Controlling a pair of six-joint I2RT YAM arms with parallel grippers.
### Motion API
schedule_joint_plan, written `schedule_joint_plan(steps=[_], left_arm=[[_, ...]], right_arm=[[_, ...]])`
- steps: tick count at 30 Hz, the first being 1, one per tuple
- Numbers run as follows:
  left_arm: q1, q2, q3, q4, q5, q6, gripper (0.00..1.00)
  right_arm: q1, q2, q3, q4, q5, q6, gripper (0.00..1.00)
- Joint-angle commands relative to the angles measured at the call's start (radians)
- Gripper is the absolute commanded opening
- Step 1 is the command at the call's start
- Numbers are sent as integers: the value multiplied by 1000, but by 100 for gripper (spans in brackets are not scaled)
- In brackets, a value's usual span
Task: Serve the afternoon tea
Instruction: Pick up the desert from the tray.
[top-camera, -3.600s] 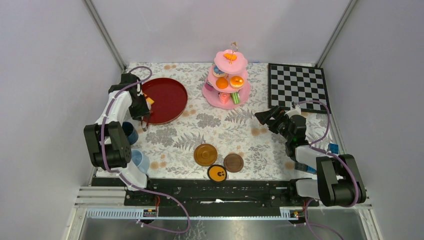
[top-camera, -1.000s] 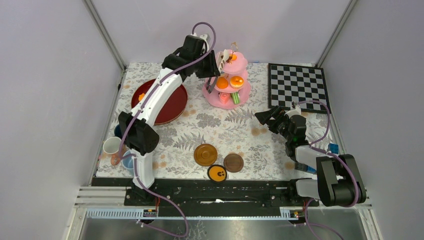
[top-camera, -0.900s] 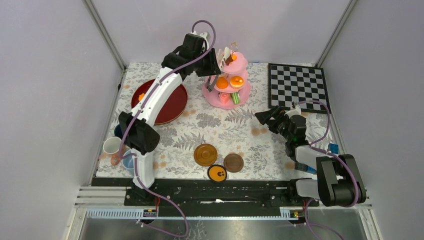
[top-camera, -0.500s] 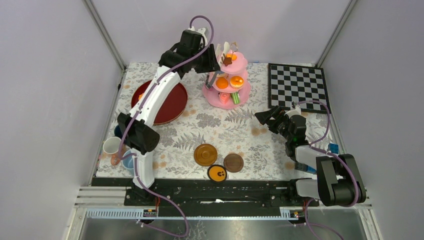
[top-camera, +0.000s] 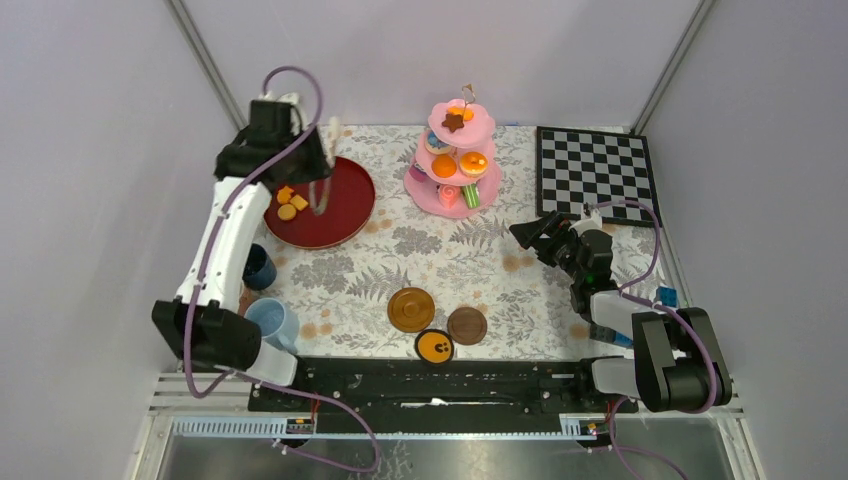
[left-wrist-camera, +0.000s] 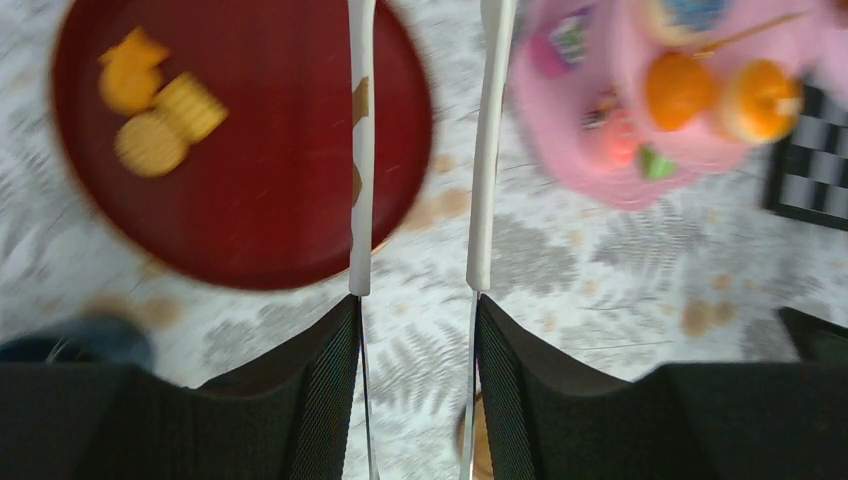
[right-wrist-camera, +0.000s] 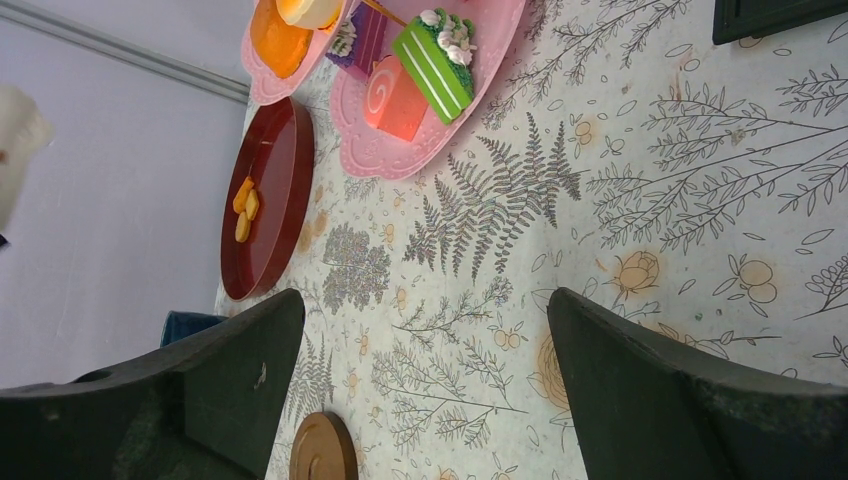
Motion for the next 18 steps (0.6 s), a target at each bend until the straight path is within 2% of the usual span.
schedule_joint_plan(steps=[1, 4, 6, 9, 18], left_arm=[[167, -52, -198, 6, 24, 89, 47], [312, -53, -308, 58, 135, 86, 46], [366, -38, -346, 88, 192, 72, 46], [377, 7, -351, 102, 167, 59, 48], [378, 67, -406, 160, 218, -53, 48]], right_arm=[[-4, -4, -3, 43, -10, 2, 98], [-4, -6, -5, 43, -9, 1, 98], [-4, -5, -3, 43, -10, 3, 98], [-4, -6, -3, 43, -11, 3, 98], [-4, -2, -2, 43, -11, 4, 98]])
